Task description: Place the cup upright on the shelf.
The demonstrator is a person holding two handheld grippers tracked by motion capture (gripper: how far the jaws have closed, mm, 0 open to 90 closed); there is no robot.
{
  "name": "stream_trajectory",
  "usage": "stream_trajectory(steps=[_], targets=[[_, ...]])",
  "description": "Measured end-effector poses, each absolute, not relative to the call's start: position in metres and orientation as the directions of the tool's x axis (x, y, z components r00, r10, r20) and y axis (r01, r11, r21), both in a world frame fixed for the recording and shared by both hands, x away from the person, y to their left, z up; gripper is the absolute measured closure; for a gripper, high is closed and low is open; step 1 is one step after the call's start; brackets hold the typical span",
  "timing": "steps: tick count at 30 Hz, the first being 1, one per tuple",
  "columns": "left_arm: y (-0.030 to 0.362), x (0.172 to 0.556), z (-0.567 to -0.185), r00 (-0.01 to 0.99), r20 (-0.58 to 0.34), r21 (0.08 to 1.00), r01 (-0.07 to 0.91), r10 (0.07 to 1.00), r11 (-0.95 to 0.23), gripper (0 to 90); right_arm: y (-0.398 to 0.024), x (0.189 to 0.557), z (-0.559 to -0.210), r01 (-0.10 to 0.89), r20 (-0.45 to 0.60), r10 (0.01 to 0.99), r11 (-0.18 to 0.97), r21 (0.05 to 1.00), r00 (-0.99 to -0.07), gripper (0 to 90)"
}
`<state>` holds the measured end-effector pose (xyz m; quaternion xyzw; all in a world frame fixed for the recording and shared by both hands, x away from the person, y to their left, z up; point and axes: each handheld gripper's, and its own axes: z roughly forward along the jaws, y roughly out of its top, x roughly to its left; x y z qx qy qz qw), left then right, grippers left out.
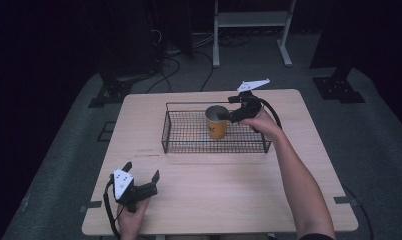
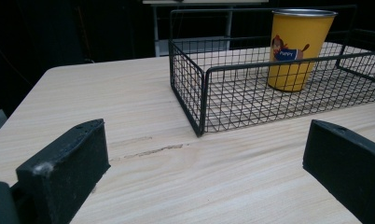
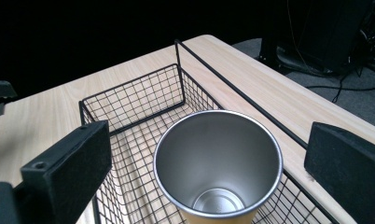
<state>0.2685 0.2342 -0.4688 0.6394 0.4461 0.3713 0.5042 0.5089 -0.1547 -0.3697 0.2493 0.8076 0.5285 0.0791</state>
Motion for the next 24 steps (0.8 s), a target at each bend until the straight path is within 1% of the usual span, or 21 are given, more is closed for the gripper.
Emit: stream_trajectory(steps=[4, 11, 24], targets=[[0.233, 0.268, -0.469, 0.325, 0.04, 0.975, 0.196, 0.945, -0.108, 0.0, -0.16, 0.505, -0.367, 0.318, 0.139, 0.485, 0.308, 0.897, -0.863, 0.4], [0.234, 0.267, -0.469, 0.33, 0.029, 0.977, 0.192, 0.943, -0.097, 0.0, -0.171, 0.495, -0.362, 0.311, 0.135, 0.491, 0.297, 0.903, -0.861, 0.4], [0.233, 0.267, -0.469, 0.328, 0.041, 0.975, 0.194, 0.944, -0.11, 0.0, -0.188, 0.483, -0.357, 0.323, 0.145, 0.499, 0.29, 0.901, -0.854, 0.4]])
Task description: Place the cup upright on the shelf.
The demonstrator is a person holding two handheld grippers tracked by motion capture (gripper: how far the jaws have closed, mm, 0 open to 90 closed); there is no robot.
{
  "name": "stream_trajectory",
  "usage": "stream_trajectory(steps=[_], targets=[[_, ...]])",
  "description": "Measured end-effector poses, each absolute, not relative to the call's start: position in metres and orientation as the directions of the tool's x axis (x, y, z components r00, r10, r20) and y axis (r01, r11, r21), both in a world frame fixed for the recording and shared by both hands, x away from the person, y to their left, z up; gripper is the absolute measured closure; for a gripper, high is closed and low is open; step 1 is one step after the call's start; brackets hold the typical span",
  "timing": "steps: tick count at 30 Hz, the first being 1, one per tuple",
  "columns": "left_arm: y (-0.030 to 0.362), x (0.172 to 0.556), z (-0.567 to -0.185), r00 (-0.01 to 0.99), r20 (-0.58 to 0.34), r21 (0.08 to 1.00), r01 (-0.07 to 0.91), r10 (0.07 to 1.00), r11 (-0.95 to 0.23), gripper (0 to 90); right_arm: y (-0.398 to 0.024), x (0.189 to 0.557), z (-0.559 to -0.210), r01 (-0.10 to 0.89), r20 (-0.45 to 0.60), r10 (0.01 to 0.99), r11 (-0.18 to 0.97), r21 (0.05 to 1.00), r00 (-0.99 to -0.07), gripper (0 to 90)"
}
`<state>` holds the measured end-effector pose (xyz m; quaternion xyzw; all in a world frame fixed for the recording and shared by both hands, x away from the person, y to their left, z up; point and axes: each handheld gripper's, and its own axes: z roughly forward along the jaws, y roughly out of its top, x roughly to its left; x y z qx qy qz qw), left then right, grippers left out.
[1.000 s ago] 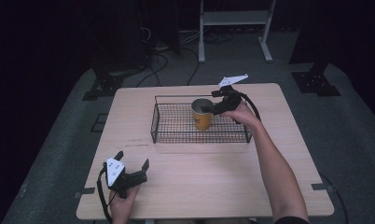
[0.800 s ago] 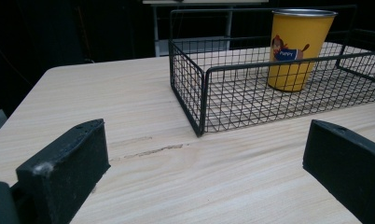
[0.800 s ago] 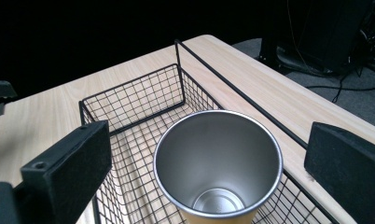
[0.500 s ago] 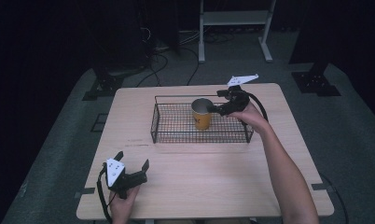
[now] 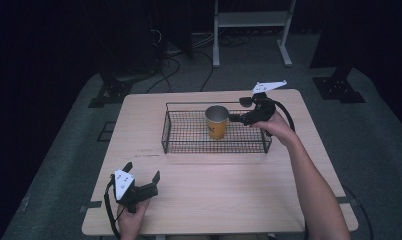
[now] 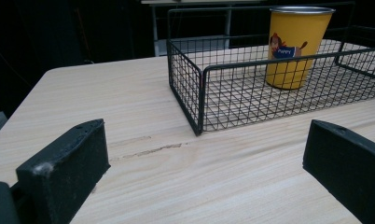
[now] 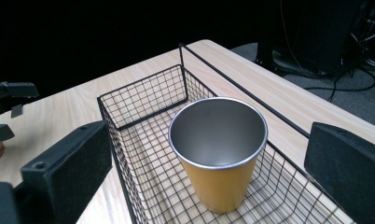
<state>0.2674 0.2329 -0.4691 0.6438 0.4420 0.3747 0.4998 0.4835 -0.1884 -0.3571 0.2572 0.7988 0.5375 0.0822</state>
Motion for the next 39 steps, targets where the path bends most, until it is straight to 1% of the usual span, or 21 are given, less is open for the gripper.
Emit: stream_trajectory(steps=[16, 28, 39], targets=[[0.233, 0.267, -0.469, 0.33, 0.042, 0.974, 0.195, 0.943, -0.112, 0.0, -0.206, 0.472, -0.358, 0.339, 0.162, 0.511, 0.276, 0.899, -0.844, 0.4], [0.233, 0.267, -0.469, 0.331, 0.043, 0.974, 0.195, 0.943, -0.113, 0.0, -0.209, 0.462, -0.352, 0.324, 0.155, 0.497, 0.274, 0.905, -0.854, 0.4], [0.233, 0.267, -0.469, 0.331, 0.044, 0.974, 0.196, 0.943, -0.115, 0.0, -0.218, 0.457, -0.36, 0.35, 0.173, 0.504, 0.28, 0.894, -0.846, 0.4]])
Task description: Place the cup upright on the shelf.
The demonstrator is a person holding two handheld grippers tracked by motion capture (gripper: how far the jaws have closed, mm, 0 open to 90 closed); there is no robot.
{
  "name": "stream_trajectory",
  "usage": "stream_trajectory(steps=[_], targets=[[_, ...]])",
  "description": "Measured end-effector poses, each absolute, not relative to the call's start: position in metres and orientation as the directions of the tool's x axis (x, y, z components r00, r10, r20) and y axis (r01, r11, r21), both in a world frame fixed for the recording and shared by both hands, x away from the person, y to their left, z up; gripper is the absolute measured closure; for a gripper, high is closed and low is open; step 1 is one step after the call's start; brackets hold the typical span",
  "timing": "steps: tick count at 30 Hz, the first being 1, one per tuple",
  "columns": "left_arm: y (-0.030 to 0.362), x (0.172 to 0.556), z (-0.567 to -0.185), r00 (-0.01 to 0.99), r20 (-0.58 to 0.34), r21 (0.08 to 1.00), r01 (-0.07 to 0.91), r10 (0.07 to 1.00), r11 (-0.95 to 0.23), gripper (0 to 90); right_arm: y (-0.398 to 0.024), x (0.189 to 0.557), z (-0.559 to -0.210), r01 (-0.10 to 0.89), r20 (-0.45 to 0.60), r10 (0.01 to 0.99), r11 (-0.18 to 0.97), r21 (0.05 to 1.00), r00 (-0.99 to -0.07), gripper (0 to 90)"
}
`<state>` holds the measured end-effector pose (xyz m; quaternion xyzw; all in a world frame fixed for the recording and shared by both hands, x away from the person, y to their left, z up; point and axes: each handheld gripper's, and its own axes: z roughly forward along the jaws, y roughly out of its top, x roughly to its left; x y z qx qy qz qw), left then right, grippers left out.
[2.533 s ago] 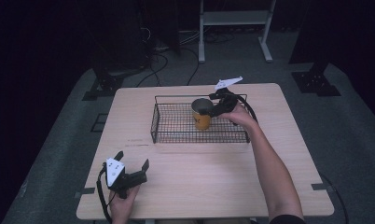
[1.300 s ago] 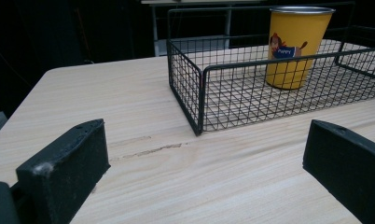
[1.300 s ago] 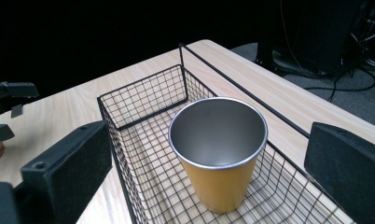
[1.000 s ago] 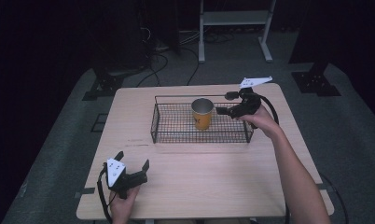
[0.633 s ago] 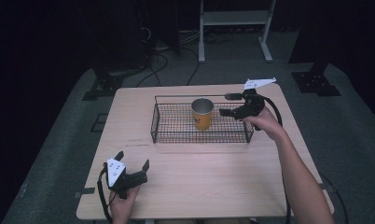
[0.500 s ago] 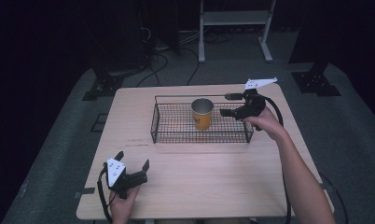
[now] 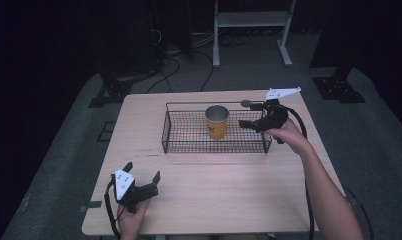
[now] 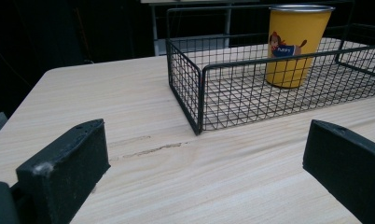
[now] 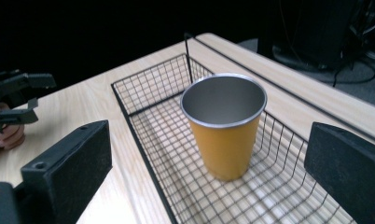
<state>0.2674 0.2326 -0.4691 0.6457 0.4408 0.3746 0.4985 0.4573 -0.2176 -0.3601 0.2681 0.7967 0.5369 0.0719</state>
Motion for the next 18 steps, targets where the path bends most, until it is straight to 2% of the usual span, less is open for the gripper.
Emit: stream_trajectory(steps=[18], targets=[[0.232, 0.267, -0.469, 0.332, 0.047, 0.974, 0.195, 0.942, -0.118, 0.0, -0.231, 0.438, -0.372, 0.354, 0.175, 0.503, 0.286, 0.89, -0.847, 0.5]])
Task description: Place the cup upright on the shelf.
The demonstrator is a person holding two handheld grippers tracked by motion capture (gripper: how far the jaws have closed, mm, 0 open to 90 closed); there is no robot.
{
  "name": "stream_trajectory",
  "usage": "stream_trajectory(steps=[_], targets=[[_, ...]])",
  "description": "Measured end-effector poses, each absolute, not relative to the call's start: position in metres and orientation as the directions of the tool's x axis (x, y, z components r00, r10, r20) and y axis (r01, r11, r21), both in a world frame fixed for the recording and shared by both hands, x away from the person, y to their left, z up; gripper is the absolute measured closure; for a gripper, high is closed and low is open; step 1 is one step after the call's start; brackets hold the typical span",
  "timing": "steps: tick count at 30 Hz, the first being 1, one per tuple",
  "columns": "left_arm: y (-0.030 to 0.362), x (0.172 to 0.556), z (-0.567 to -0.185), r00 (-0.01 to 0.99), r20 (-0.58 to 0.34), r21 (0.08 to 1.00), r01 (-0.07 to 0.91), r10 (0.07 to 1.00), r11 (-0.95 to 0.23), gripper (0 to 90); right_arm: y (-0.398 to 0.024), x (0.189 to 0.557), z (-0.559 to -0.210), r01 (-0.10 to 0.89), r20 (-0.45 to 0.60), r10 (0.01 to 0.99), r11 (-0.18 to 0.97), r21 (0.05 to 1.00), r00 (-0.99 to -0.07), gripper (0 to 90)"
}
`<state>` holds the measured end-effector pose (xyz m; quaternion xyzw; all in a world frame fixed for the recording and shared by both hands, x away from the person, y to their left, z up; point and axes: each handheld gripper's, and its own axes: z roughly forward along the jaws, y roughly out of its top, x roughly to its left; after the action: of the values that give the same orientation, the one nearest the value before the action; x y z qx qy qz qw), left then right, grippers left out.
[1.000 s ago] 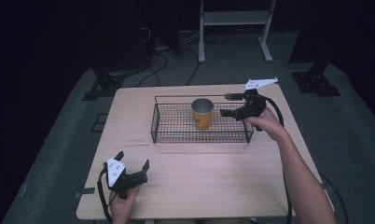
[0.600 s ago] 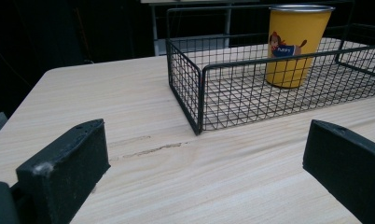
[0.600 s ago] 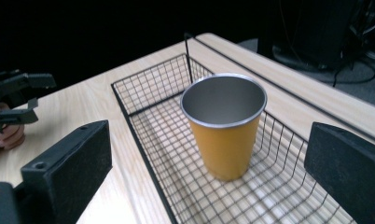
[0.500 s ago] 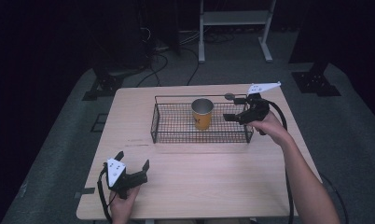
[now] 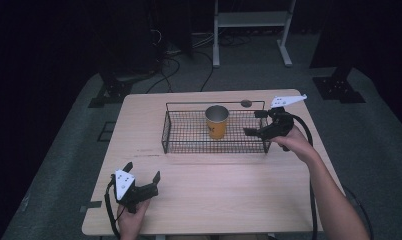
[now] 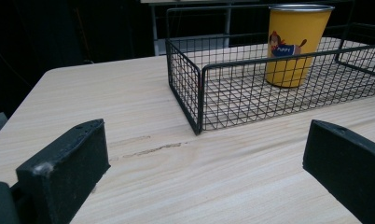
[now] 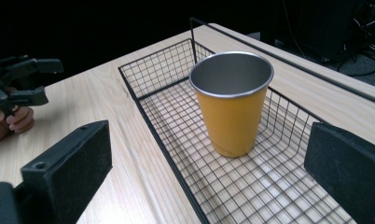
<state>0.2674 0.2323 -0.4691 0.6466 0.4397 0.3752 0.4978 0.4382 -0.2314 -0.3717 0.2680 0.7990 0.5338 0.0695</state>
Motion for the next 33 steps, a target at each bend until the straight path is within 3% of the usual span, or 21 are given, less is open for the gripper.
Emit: stream_trajectory(steps=[33], targets=[[0.232, 0.267, -0.469, 0.331, 0.051, 0.974, 0.194, 0.942, -0.121, 0.0, -0.242, 0.402, -0.393, 0.355, 0.19, 0.474, 0.286, 0.89, -0.86, 0.4]])
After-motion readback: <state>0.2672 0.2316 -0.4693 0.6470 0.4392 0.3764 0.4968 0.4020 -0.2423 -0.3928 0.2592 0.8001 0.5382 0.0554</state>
